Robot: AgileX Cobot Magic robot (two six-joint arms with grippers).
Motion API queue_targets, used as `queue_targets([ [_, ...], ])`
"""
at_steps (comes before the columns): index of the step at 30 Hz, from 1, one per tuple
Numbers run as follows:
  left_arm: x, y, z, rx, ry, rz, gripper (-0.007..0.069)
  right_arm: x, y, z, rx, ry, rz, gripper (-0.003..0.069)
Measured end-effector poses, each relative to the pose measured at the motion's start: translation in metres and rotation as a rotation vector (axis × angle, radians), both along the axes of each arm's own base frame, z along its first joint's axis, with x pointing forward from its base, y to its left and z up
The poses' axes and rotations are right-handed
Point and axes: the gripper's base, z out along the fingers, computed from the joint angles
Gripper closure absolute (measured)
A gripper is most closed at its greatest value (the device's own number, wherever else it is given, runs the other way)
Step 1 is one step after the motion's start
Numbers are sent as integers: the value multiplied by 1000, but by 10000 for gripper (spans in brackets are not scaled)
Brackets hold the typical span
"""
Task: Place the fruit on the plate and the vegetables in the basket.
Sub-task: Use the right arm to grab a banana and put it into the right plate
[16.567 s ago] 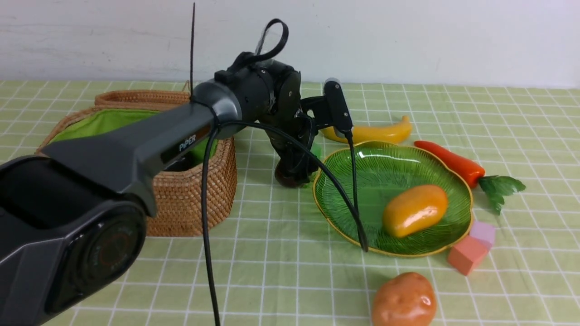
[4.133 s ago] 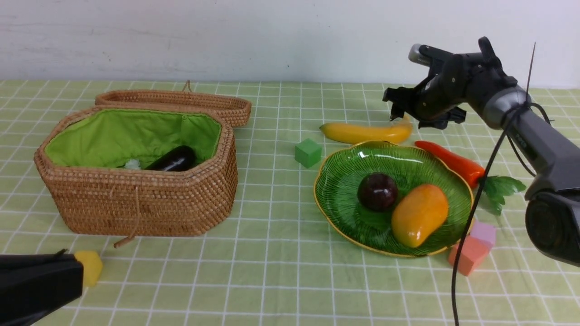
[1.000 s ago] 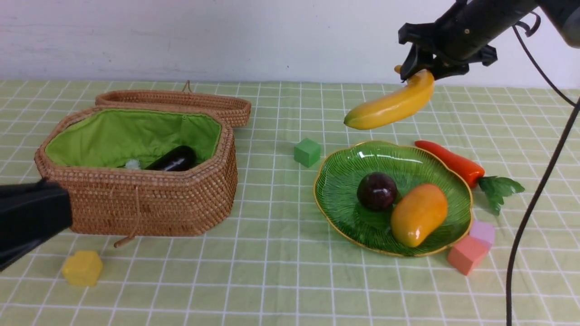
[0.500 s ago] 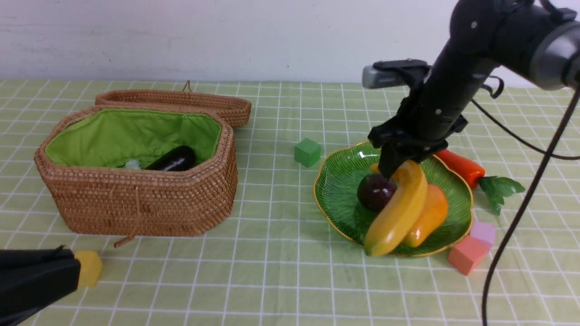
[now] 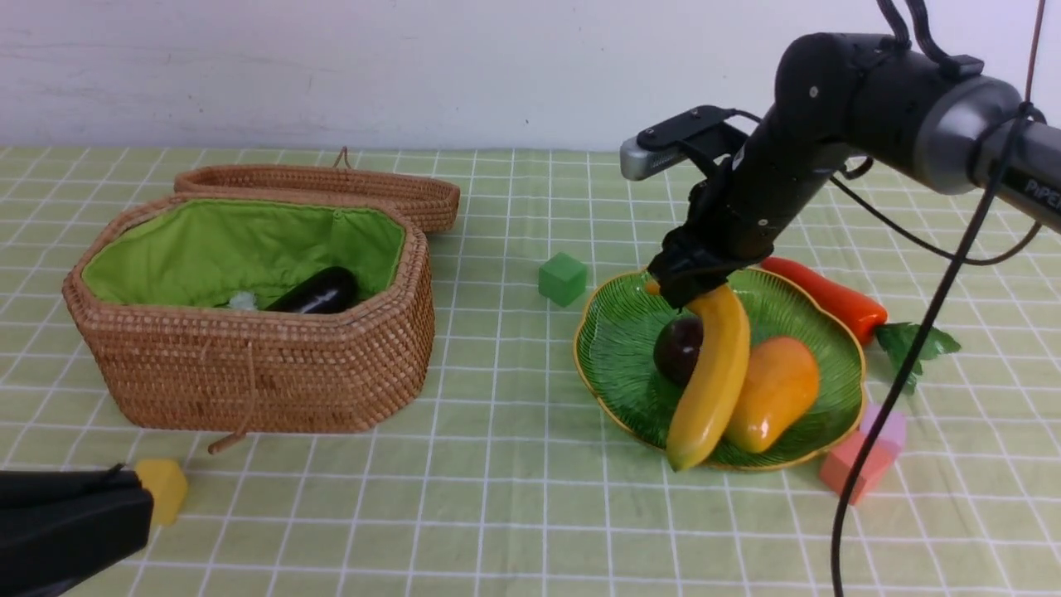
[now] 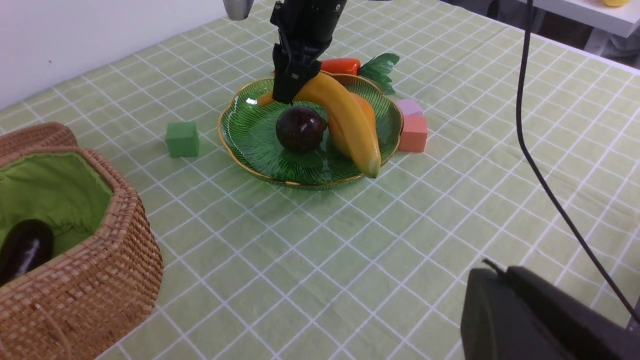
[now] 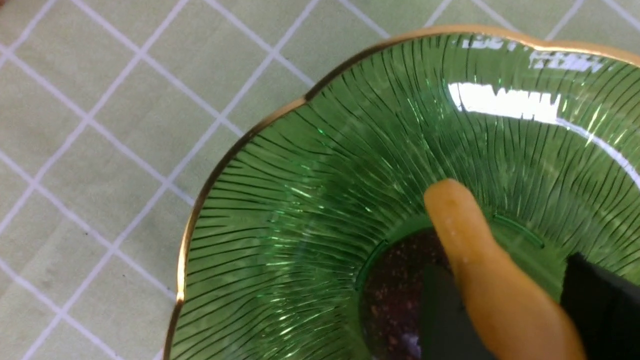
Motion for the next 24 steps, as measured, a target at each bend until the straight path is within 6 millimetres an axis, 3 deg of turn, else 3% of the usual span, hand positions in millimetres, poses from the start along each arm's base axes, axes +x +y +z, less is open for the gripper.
queue_targets([
  [9,-1,0,-1,2,10,-5,620,6,-1,-1,-23,-64,-2,334],
  [17,-1,0,-1,1,10,-5,618,8,-3,0,-42,-84,-15,163],
  [24,-1,0,-1,1,10,-5,618,4,-15,26,-110,-159,-83,140],
])
